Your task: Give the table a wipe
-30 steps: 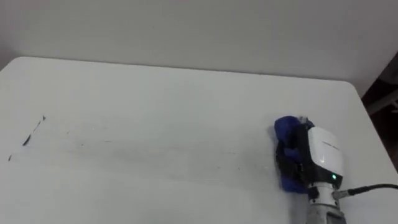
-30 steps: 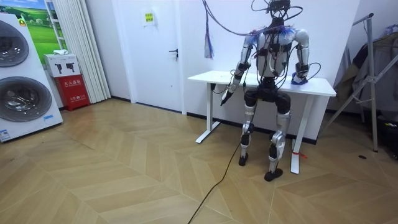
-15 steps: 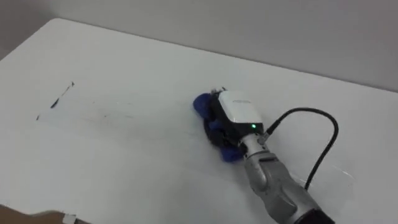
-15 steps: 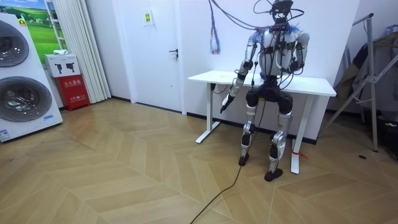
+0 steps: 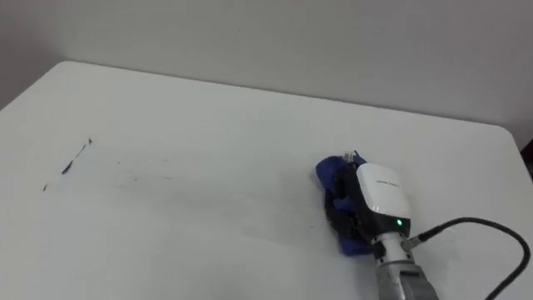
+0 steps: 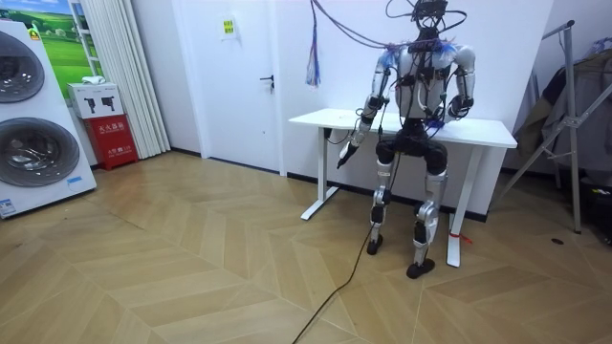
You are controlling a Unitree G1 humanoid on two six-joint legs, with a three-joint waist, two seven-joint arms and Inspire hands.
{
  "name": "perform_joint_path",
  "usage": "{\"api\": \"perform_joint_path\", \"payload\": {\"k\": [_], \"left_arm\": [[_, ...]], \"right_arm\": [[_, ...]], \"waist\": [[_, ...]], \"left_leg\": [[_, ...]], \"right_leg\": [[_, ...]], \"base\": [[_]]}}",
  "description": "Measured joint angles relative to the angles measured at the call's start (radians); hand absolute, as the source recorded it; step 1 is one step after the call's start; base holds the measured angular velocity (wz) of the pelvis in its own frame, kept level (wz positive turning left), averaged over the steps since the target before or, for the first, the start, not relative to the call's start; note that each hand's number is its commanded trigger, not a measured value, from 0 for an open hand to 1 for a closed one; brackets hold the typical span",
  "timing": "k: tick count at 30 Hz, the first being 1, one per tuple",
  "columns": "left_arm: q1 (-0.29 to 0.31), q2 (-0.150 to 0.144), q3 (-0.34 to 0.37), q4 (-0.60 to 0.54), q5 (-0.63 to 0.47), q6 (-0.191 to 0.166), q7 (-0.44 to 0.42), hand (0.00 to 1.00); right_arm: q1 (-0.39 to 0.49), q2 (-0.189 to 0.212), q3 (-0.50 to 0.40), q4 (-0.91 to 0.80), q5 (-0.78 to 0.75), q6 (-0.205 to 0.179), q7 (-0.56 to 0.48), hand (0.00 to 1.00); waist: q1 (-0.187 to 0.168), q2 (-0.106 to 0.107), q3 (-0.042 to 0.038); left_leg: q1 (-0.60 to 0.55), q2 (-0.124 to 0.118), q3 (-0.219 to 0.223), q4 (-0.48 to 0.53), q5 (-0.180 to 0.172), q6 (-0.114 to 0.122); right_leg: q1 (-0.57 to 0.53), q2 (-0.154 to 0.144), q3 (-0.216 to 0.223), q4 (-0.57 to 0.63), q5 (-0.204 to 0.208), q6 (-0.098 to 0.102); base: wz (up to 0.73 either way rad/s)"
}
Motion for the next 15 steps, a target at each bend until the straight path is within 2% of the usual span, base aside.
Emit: {"api": "perform_joint_path", "payload": {"k": [3,7,10,13,15], "left_arm": [[-0.004,-0.014,-0.004,0.008,-0.005,0.000,0.001,0.00],[-0.008,-0.016,-0.009,0.024,-0.025,0.001,0.001,0.00],[-0.009,-0.016,-0.008,0.003,-0.027,0.000,0.000,0.00],[-0.014,-0.016,-0.005,-0.004,-0.040,-0.002,0.000,0.00],[-0.014,-0.014,0.006,-0.002,-0.040,-0.009,0.002,0.00]], "right_arm": [[-0.009,0.006,0.005,-0.020,0.003,0.017,0.037,1.00],[-0.004,0.006,0.005,-0.049,0.005,0.022,0.068,1.00],[0.002,0.007,0.004,-0.049,0.003,0.019,0.071,1.00],[0.019,0.007,0.000,-0.031,-0.002,0.012,0.038,1.00],[0.052,0.006,-0.021,-0.022,-0.004,-0.017,-0.028,1.00]], "waist": [[0.002,0.000,0.0002],[-0.004,-0.002,0.0009],[-0.019,-0.007,0.0064],[-0.030,-0.008,0.0055],[-0.045,-0.013,0.0049]], "left_leg": [[0.000,0.001,0.008,-0.003,-0.001,0.000],[0.006,0.000,0.020,-0.020,0.002,0.000],[0.010,0.000,0.024,-0.024,0.005,0.006],[0.020,-0.006,0.026,-0.019,-0.001,0.008],[0.020,-0.018,0.026,-0.018,-0.004,0.016]], "right_leg": [[-0.009,-0.001,0.011,0.003,0.000,0.000],[-0.019,-0.004,0.023,0.003,0.003,-0.005],[-0.018,-0.005,0.025,0.003,0.009,-0.012],[-0.005,-0.012,0.022,0.001,0.008,-0.006],[-0.003,-0.025,0.016,0.003,0.008,0.004]], "base": [[-0.13],[-0.09],[0.00],[0.04],[0.05]]}}
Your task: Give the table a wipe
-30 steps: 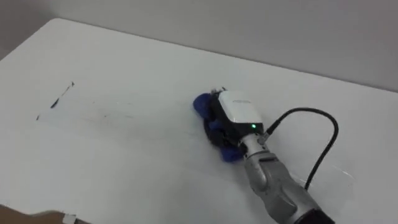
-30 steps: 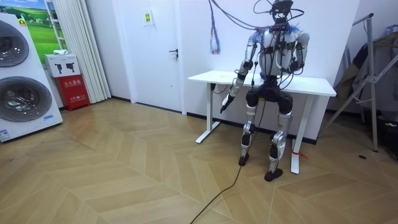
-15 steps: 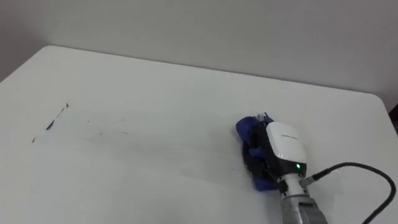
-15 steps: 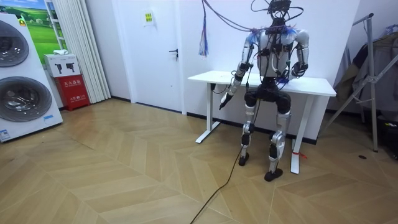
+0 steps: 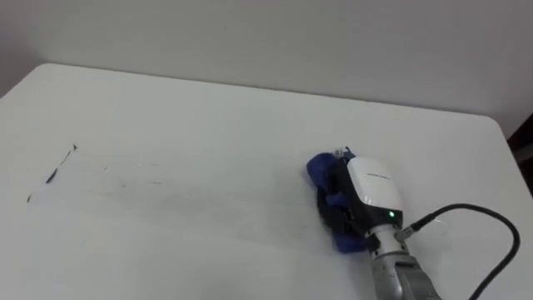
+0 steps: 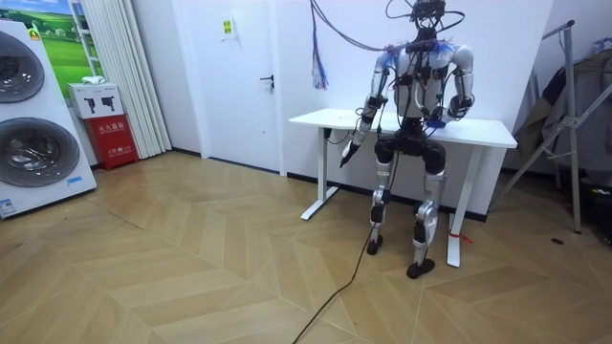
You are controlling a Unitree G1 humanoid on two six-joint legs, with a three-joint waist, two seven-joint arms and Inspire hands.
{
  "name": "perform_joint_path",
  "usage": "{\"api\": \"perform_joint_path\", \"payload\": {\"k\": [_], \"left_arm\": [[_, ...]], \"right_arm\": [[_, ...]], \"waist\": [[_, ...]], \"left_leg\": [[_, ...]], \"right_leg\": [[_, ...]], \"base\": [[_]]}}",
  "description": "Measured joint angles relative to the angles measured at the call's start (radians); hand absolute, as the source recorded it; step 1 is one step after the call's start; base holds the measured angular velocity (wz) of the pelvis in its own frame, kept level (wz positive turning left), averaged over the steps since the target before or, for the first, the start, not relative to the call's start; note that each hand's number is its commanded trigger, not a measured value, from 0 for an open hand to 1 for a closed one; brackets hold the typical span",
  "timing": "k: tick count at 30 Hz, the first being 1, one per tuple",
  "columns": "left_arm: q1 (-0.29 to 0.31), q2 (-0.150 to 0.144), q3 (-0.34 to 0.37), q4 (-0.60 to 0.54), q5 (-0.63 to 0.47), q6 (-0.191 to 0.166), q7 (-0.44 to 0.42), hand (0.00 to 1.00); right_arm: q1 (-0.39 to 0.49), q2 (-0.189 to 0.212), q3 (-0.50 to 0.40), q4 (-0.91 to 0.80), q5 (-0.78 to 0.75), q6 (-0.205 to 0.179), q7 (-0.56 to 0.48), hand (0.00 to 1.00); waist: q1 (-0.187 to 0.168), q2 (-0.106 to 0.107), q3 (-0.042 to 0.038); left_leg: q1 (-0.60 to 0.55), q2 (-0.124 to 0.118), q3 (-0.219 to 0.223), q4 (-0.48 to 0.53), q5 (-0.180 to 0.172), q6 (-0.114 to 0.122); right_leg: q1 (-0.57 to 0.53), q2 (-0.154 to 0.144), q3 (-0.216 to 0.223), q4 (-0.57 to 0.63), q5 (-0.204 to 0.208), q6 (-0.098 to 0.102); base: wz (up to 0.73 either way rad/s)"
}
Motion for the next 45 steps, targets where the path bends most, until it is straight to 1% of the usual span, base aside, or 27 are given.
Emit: {"api": "perform_joint_path", "payload": {"k": [4,7,10,11,13,14,16,17,19,21,23,25,27,28,30,31,33,35,36,37,38,39,41,42,43,44,45], "left_arm": [[0.001,0.009,0.018,0.005,-0.001,-0.011,0.010,0.00],[-0.026,0.003,0.001,0.046,-0.030,-0.022,0.024,0.00],[-0.055,0.015,-0.015,0.094,-0.050,-0.043,0.043,0.00],[-0.071,0.021,-0.015,0.119,-0.052,-0.050,0.046,0.00],[-0.099,0.042,-0.027,0.163,-0.045,-0.065,0.045,0.00],[-0.126,0.050,-0.026,0.169,-0.032,-0.068,0.046,0.00],[-0.131,0.060,-0.031,0.169,-0.024,-0.088,0.049,0.00],[-0.133,0.074,-0.053,0.167,-0.024,-0.090,0.051,0.00],[-0.133,0.089,-0.076,0.158,-0.022,-0.090,0.047,0.00],[-0.116,0.106,-0.086,0.145,-0.021,-0.088,0.040,0.00],[-0.119,0.085,-0.087,0.146,-0.019,-0.082,0.028,0.00],[-0.116,0.057,-0.091,0.145,-0.015,-0.083,0.003,0.00],[-0.103,0.061,-0.079,0.135,-0.024,-0.084,-0.009,0.00],[-0.094,0.070,-0.074,0.136,-0.024,-0.083,-0.010,0.00],[-0.038,0.100,-0.049,0.155,-0.023,-0.079,-0.019,0.00],[-0.026,0.104,-0.047,0.159,-0.023,-0.073,-0.024,0.00],[0.008,0.102,-0.051,0.159,-0.020,-0.050,-0.033,0.00],[0.007,0.074,-0.052,0.154,-0.001,-0.032,-0.037,0.00],[0.011,0.058,-0.053,0.154,0.010,-0.024,-0.043,0.00],[0.009,0.024,-0.054,0.153,0.037,-0.012,-0.058,0.00],[0.007,0.002,-0.054,0.152,0.065,-0.011,-0.070,0.00],[0.004,0.001,-0.052,0.148,0.067,-0.010,-0.071,0.00],[0.002,0.012,-0.036,0.118,0.056,-0.003,-0.069,0.00],[0.003,0.018,-0.028,0.094,0.056,0.004,-0.066,0.00],[0.001,0.018,-0.023,0.088,0.056,0.006,-0.063,0.00],[-0.007,0.018,-0.022,0.079,0.056,0.006,-0.057,0.00],[-0.020,0.015,-0.024,0.079,0.043,0.005,-0.048,0.00]], "right_arm": [[0.041,-0.012,-0.030,0.017,0.012,-0.035,-0.078,1.00],[0.033,-0.017,-0.051,0.028,0.026,-0.026,-0.084,1.00],[-0.008,-0.004,-0.037,0.043,0.045,0.035,-0.041,1.00],[-0.038,0.002,-0.028,0.050,0.047,0.071,-0.014,1.00],[-0.089,0.010,-0.004,0.050,0.046,0.129,0.034,1.00],[-0.130,0.013,0.020,0.051,0.046,0.152,0.062,1.00],[-0.204,0.014,0.068,0.051,0.046,0.162,0.083,1.00],[-0.254,0.028,0.102,0.052,0.039,0.160,0.085,1.00],[-0.291,0.033,0.128,0.060,0.043,0.142,0.084,1.00],[-0.274,0.033,0.124,0.053,0.069,0.125,0.060,1.00],[-0.254,0.010,0.100,0.050,0.079,0.099,0.041,1.00],[-0.231,-0.012,0.060,0.046,0.074,0.080,0.036,1.00],[-0.199,-0.014,0.035,0.062,0.073,0.066,0.032,1.00],[-0.193,-0.009,0.035,0.073,0.072,0.059,0.036,1.00],[-0.172,0.007,0.038,0.107,0.037,0.047,0.078,1.00],[-0.164,0.006,0.038,0.107,0.025,0.049,0.084,1.00],[-0.141,0.001,0.015,0.106,0.014,0.060,0.089,1.00],[-0.138,0.002,-0.010,0.106,-0.009,0.065,0.095,1.00],[-0.137,0.001,-0.017,0.106,-0.016,0.072,0.101,1.00],[-0.137,-0.001,-0.033,0.097,-0.019,0.088,0.110,1.00],[-0.137,-0.006,-0.034,0.093,-0.020,0.107,0.114,1.00],[-0.138,-0.002,-0.035,0.086,-0.019,0.123,0.119,1.00],[-0.141,0.002,-0.034,0.071,-0.019,0.126,0.125,1.00],[-0.152,0.016,-0.022,0.070,-0.022,0.126,0.130,1.00],[-0.154,0.018,-0.010,0.066,-0.025,0.126,0.132,1.00],[-0.155,0.018,0.012,0.051,-0.035,0.123,0.137,1.00],[-0.154,0.016,0.033,0.028,-0.039,0.125,0.146,1.00]], "waist": [[-0.011,-0.006,-0.0008],[-0.013,0.017,-0.0004],[0.014,0.020,0.0030],[0.034,0.025,0.0063],[0.077,0.025,0.0075],[0.119,0.026,0.0110],[0.185,0.021,0.0177],[0.201,0.014,0.0228],[0.218,0.010,0.0223],[0.205,-0.001,0.0193],[0.165,0.007,0.0261],[0.137,0.012,0.0281],[0.122,0.000,0.0220],[0.124,-0.008,0.0170],[0.136,-0.014,0.0000],[0.130,-0.013,-0.0034],[0.105,-0.008,-0.0061],[0.076,0.001,-0.0122],[0.073,0.006,-0.0232],[0.068,0.021,-0.0227],[0.059,0.030,-0.0265],[0.049,0.043,-0.0230],[0.045,0.049,-0.0165],[0.057,0.051,-0.0107],[0.063,0.057,-0.0138],[0.075,0.057,-0.0106],[0.078,0.055,-0.0020]], "left_leg": [[0.009,-0.028,0.007,0.011,-0.017,0.029],[0.013,-0.030,0.006,0.050,-0.042,0.056],[0.013,-0.021,0.030,0.085,-0.072,0.080],[0.005,0.000,0.042,0.106,-0.082,0.080],[-0.022,0.025,0.043,0.128,-0.089,0.077],[-0.042,0.042,0.041,0.144,-0.094,0.070],[-0.076,0.045,0.019,0.154,-0.096,0.066],[-0.107,0.046,-0.008,0.173,-0.099,0.061],[-0.154,0.045,-0.081,0.202,-0.105,0.046],[-0.172,0.057,-0.139,0.224,-0.113,0.017],[-0.178,0.057,-0.183,0.237,-0.114,-0.003],[-0.176,0.073,-0.150,0.226,-0.099,-0.020],[-0.163,0.175,-0.007,0.213,-0.082,-0.062],[-0.151,0.201,0.025,0.206,-0.078,-0.075],[-0.088,0.320,0.126,0.201,-0.086,-0.137],[-0.074,0.340,0.134,0.201,-0.087,-0.151],[-0.044,0.427,0.173,0.189,-0.082,-0.200],[-0.028,0.455,0.169,0.160,-0.081,-0.204],[-0.025,0.450,0.149,0.158,-0.082,-0.199],[-0.045,0.406,0.133,0.221,-0.088,-0.174],[-0.055,0.321,0.123,0.270,-0.093,-0.159],[-0.044,0.234,0.123,0.260,-0.127,-0.100],[-0.015,0.154,0.111,0.200,-0.140,-0.042],[0.001,0.144,0.093,0.156,-0.135,-0.033],[0.009,0.142,0.091,0.134,-0.132,-0.032],[0.018,0.139,0.093,0.102,-0.123,-0.036],[0.028,0.141,0.097,0.076,-0.110,-0.041]], "right_leg": [[0.003,-0.042,-0.008,0.055,-0.009,0.017],[-0.046,-0.103,-0.049,0.236,-0.011,0.019],[-0.137,-0.156,-0.025,0.425,0.030,-0.021],[-0.175,-0.163,-0.007,0.483,0.063,-0.034],[-0.223,-0.173,0.010,0.580,0.067,-0.035],[-0.249,-0.180,0.022,0.611,0.043,-0.030],[-0.272,-0.203,0.040,0.592,0.029,-0.021],[-0.276,-0.217,0.036,0.540,0.026,-0.020],[-0.252,-0.219,0.027,0.417,0.031,-0.011],[-0.214,-0.218,0.034,0.286,0.047,0.006],[-0.187,-0.207,0.033,0.197,0.078,0.006],[-0.186,-0.213,0.042,0.134,0.094,0.016],[-0.187,-0.188,0.071,0.133,0.066,0.044],[-0.188,-0.173,0.075,0.133,0.050,0.039],[-0.172,-0.099,0.072,0.156,-0.022,0.025],[-0.170,-0.084,0.067,0.172,-0.041,0.028],[-0.192,-0.032,0.067,0.265,-0.132,0.018],[-0.220,-0.006,0.062,0.304,-0.200,0.022],[-0.233,-0.003,0.063,0.309,-0.216,0.014],[-0.233,0.000,0.045,0.304,-0.218,0.002],[-0.226,0.002,0.030,0.286,-0.211,-0.010],[-0.224,0.005,0.017,0.270,-0.206,-0.016],[-0.221,0.029,0.016,0.232,-0.183,-0.017],[-0.213,0.050,0.018,0.196,-0.157,-0.017],[-0.213,0.059,0.021,0.179,-0.142,-0.024],[-0.209,0.075,0.031,0.156,-0.116,-0.029],[-0.209,0.084,0.037,0.143,-0.103,-0.024]], "base": [[0.01],[-0.01],[-0.29],[-0.37],[-0.24],[-0.19],[-0.30],[-0.12],[0.51],[0.87],[0.82],[0.58],[-0.12],[-0.73],[-1.00],[-0.75],[-0.25],[0.00],[0.00],[0.04],[0.18],[0.24],[-0.03],[-0.35],[-0.51],[-0.41],[-0.32]]}}
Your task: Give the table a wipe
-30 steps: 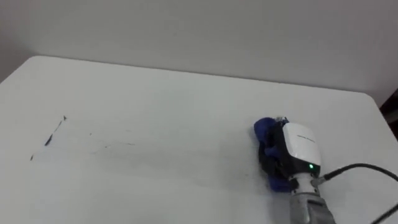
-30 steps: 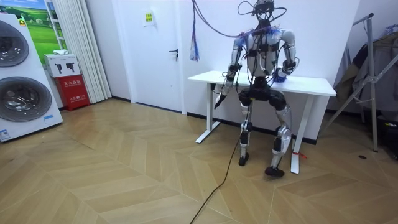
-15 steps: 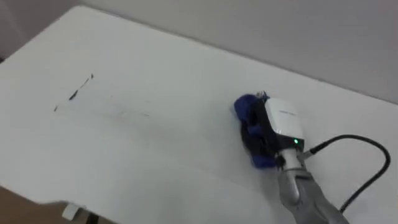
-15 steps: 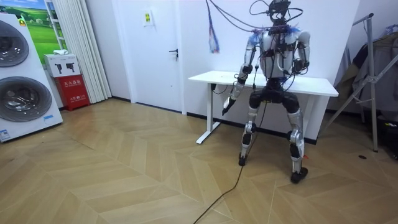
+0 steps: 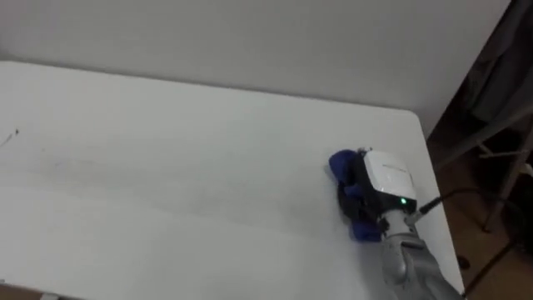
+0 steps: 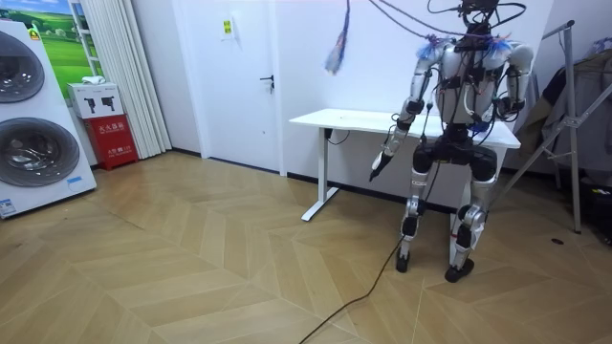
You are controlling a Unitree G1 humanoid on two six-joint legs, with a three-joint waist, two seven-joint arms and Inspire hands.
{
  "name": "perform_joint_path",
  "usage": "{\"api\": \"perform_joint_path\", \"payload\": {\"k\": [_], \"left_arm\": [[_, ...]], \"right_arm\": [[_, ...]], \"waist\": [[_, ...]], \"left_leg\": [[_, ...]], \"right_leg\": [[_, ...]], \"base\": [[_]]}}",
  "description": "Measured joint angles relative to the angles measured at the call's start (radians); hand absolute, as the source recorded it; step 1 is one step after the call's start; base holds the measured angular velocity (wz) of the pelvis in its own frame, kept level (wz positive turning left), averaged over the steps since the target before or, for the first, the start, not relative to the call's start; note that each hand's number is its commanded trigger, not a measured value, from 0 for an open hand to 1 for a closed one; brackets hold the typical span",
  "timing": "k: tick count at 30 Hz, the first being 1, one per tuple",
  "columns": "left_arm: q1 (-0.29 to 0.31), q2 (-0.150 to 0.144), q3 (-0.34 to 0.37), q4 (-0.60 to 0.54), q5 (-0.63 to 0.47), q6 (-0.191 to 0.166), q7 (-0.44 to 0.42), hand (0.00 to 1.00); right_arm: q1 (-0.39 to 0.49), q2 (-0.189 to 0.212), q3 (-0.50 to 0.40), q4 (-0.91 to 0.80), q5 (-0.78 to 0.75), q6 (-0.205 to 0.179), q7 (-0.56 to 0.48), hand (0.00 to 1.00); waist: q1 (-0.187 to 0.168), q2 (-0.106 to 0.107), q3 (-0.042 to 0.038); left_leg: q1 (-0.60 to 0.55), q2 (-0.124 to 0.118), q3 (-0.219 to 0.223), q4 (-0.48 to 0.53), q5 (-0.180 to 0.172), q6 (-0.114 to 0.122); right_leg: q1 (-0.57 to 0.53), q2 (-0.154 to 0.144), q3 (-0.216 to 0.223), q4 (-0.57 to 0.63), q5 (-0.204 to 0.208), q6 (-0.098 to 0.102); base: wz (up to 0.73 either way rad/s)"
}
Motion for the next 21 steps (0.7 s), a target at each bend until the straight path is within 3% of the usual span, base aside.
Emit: {"api": "perform_joint_path", "payload": {"k": [6,7,8,9,11,14,21], "left_arm": [[-0.031,-0.008,-0.002,-0.002,-0.009,-0.004,0.015,0.00],[-0.036,-0.008,-0.002,-0.002,-0.008,-0.006,0.015,0.00],[-0.043,-0.008,-0.002,-0.002,-0.008,-0.016,0.015,0.00],[-0.044,-0.009,-0.003,-0.004,-0.008,-0.021,0.015,0.00],[-0.045,-0.008,-0.003,-0.021,-0.009,-0.040,0.016,0.00],[-0.051,-0.008,-0.003,-0.022,-0.009,-0.063,0.016,0.00],[-0.058,-0.009,-0.002,-0.022,-0.049,-0.068,0.017,0.00]], "right_arm": [[0.006,-0.004,0.074,-0.085,0.014,0.002,0.052,1.00],[0.009,-0.005,0.075,-0.094,0.012,0.002,0.056,0.66],[0.011,-0.006,0.082,-0.107,0.009,0.002,0.062,0.44],[0.012,-0.007,0.084,-0.111,0.006,0.001,0.063,0.00],[0.019,-0.011,0.095,-0.129,0.001,0.002,0.063,0.00],[0.018,-0.015,0.095,-0.136,-0.007,0.010,0.067,0.00],[0.018,-0.015,0.109,-0.143,-0.026,0.024,0.085,0.00]], "waist": [[-0.014,-0.006,0.0053],[-0.015,-0.008,0.0056],[-0.019,-0.011,0.0081],[-0.022,-0.014,0.0094],[-0.031,-0.028,0.0116],[-0.031,-0.041,0.0068],[-0.030,-0.042,0.0066]], "left_leg": [[0.023,0.003,-0.001,-0.072,0.035,-0.013],[0.023,0.003,-0.002,-0.079,0.039,-0.011],[0.023,0.002,-0.003,-0.085,0.040,-0.011],[0.023,0.002,-0.003,-0.086,0.040,-0.011],[0.023,0.001,0.001,-0.093,0.040,-0.011],[0.022,-0.001,0.009,-0.094,0.038,-0.008],[0.025,-0.003,0.011,-0.093,0.037,-0.006]], "right_leg": [[-0.008,0.033,0.028,-0.025,0.009,0.005],[-0.009,0.033,0.028,-0.028,0.009,0.005],[-0.010,0.034,0.027,-0.029,0.008,0.007],[-0.011,0.034,0.028,-0.029,0.007,0.008],[-0.015,0.033,0.031,-0.031,0.006,0.010],[-0.021,0.035,0.044,-0.031,0.006,0.009],[-0.022,0.033,0.050,-0.027,0.003,0.002]], "base": [[-0.15],[0.07],[0.00],[0.00],[-0.05],[-0.09],[-0.01]]}}
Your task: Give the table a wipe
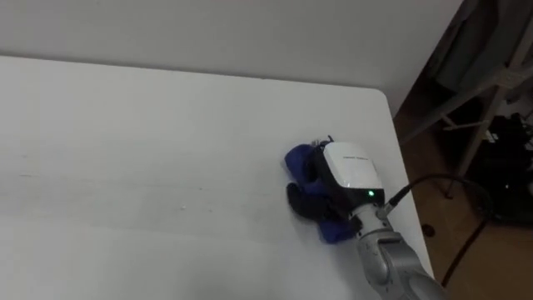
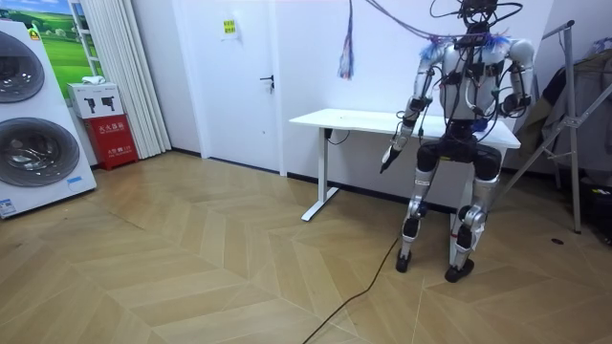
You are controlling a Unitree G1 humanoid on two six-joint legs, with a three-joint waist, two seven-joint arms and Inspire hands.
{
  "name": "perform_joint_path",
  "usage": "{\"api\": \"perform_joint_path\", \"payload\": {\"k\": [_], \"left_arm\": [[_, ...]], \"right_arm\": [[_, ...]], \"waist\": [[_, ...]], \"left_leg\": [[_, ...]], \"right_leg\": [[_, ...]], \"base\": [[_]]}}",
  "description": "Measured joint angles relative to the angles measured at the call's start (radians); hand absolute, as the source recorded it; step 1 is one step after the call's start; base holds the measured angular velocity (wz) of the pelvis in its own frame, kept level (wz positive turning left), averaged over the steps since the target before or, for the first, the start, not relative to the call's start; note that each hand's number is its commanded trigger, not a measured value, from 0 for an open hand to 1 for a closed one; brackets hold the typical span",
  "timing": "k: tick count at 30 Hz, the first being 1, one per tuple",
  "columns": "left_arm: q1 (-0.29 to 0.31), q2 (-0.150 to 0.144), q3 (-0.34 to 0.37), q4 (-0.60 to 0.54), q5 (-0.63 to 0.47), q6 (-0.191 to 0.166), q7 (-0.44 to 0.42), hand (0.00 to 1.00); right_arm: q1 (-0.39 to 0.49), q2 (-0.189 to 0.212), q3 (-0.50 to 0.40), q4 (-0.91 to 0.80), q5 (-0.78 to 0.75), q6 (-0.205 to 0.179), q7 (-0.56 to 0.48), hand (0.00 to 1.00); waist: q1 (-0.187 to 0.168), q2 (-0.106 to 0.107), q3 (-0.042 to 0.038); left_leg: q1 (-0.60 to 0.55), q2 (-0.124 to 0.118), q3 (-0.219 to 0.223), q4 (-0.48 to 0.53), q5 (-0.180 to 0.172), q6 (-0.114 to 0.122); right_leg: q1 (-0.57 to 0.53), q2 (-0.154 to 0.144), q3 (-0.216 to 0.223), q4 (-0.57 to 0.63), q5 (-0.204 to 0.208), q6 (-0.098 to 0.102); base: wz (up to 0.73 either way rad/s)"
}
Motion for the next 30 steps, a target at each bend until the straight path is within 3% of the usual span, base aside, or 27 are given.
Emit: {"api": "perform_joint_path", "payload": {"k": [3,7,14,19,24,26,30], "left_arm": [[0.002,-0.001,-0.001,0.000,0.003,-0.001,0.001,0.00],[0.002,-0.002,-0.023,0.000,-0.019,-0.016,0.007,0.00],[0.001,-0.003,-0.038,0.001,-0.038,-0.025,0.001,0.00],[-0.002,-0.008,-0.039,0.011,-0.055,-0.030,-0.002,0.00],[-0.012,-0.010,-0.038,0.060,-0.066,-0.035,-0.002,0.00],[-0.011,-0.010,-0.037,0.062,-0.065,-0.035,-0.003,0.00],[-0.012,-0.001,-0.018,0.062,-0.063,-0.035,-0.026,0.00]], "right_arm": [[0.001,0.000,-0.003,-0.008,-0.008,0.000,0.011,0.00],[0.004,-0.008,-0.002,-0.032,-0.012,0.000,0.021,0.00],[0.022,0.001,0.001,-0.060,-0.012,-0.001,0.002,0.00],[0.027,0.004,-0.001,-0.069,-0.010,-0.007,-0.004,0.00],[0.027,0.002,-0.012,-0.084,0.026,-0.037,-0.011,0.00],[0.027,-0.003,-0.013,-0.123,0.060,-0.039,-0.015,0.00],[0.027,-0.002,-0.052,-0.224,0.097,-0.047,-0.026,0.00]], "waist": [[-0.003,0.000,-0.0001],[-0.005,-0.001,-0.0005],[-0.006,-0.013,0.0026],[-0.007,-0.014,0.0042],[-0.015,-0.014,0.0051],[-0.028,-0.013,0.0093],[-0.048,-0.021,0.0077]], "left_leg": [[0.000,-0.004,-0.002,0.000,0.000,0.001],[0.000,-0.012,-0.004,-0.001,0.000,0.008],[0.007,-0.013,-0.004,-0.002,0.001,0.013],[0.012,-0.015,-0.010,-0.001,-0.003,0.009],[0.013,-0.022,-0.010,-0.001,-0.002,0.012],[0.011,-0.027,-0.016,-0.001,-0.002,0.017],[-0.003,-0.036,-0.042,-0.001,0.004,0.029]], "right_leg": [[0.000,-0.003,0.001,0.001,-0.007,-0.014],[0.000,-0.011,0.000,0.003,-0.009,-0.016],[0.011,-0.016,-0.007,-0.001,0.009,0.015],[0.019,-0.021,-0.011,0.001,0.008,0.016],[0.019,-0.027,-0.010,0.005,0.008,0.017],[0.018,-0.030,-0.006,0.005,0.008,0.017],[0.018,-0.033,0.007,0.001,0.008,0.017]], "base": [[0.01],[0.01],[0.02],[0.04],[0.00],[0.06],[0.20]]}}
